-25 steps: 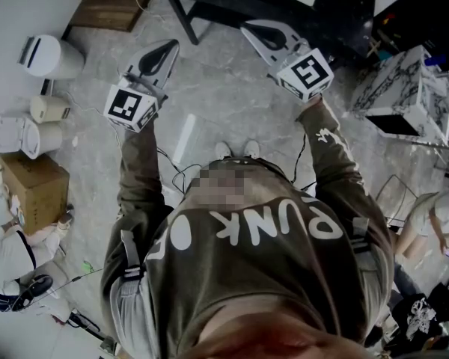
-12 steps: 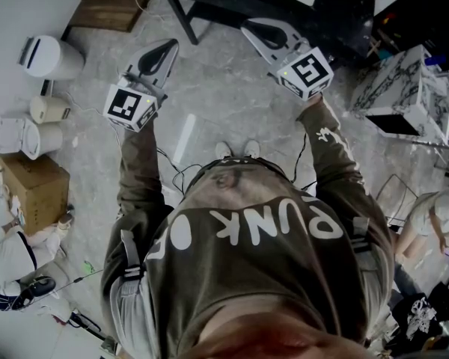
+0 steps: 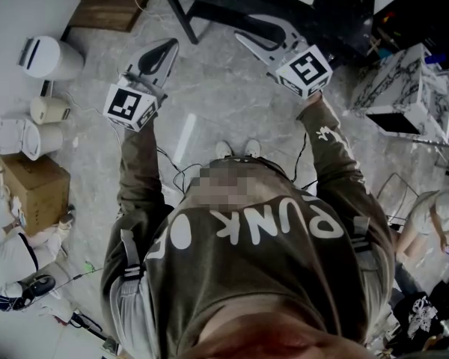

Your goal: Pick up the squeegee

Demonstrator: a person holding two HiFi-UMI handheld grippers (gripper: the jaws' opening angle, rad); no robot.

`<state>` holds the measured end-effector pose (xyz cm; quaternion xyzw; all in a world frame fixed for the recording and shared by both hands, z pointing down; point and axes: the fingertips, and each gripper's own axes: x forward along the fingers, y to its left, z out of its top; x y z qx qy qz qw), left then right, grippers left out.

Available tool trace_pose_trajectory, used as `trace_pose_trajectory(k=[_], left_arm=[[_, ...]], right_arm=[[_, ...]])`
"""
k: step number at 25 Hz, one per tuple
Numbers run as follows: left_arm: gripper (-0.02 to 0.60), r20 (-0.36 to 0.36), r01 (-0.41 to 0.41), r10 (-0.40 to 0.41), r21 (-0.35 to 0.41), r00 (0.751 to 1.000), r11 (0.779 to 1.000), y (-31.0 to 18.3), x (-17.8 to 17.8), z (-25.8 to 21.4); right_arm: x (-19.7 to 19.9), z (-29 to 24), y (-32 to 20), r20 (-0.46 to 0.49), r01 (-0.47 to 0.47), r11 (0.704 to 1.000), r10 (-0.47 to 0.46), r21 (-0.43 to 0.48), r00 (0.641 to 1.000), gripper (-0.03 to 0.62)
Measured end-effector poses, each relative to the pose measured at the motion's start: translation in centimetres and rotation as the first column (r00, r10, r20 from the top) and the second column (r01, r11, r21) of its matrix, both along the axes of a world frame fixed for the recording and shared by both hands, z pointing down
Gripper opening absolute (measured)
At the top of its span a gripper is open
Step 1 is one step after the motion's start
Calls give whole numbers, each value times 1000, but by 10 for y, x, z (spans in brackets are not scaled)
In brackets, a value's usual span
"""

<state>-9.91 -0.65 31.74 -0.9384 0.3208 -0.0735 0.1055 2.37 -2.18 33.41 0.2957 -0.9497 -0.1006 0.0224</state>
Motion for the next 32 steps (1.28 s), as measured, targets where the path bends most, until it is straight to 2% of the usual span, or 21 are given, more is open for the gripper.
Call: trace_pose_trajectory(k=[6, 9, 15, 19, 30, 32], left_arm=[[2, 4, 1, -1, -2, 1000, 1000, 0, -2, 1], [2, 7, 0, 0, -2, 1000, 1000, -1, -3, 3], [2, 6, 4, -4, -3, 1000, 1000, -3, -6, 4], [2, 8, 5, -5, -8, 1000, 1000, -3, -7, 4], [2, 7, 9, -9, -12, 1000, 1000, -4, -6, 5], [2, 7, 11, -11, -14, 1000, 1000, -3, -7, 6]], right_arm=[[-2, 3, 2, -9, 14, 1000, -14, -16, 1000, 253], [-2, 5, 1, -7, 17, 1000, -18, -25, 1000, 272], [-3, 8, -3, -9, 12, 999, -13, -38, 1000, 377], [-2, 9, -6, -14, 4, 999, -5, -43, 1000, 418], [2, 9, -12, 17, -24, 999, 25, -46, 1000, 594], [4, 8, -13, 24, -32, 999, 33, -42, 999, 594]])
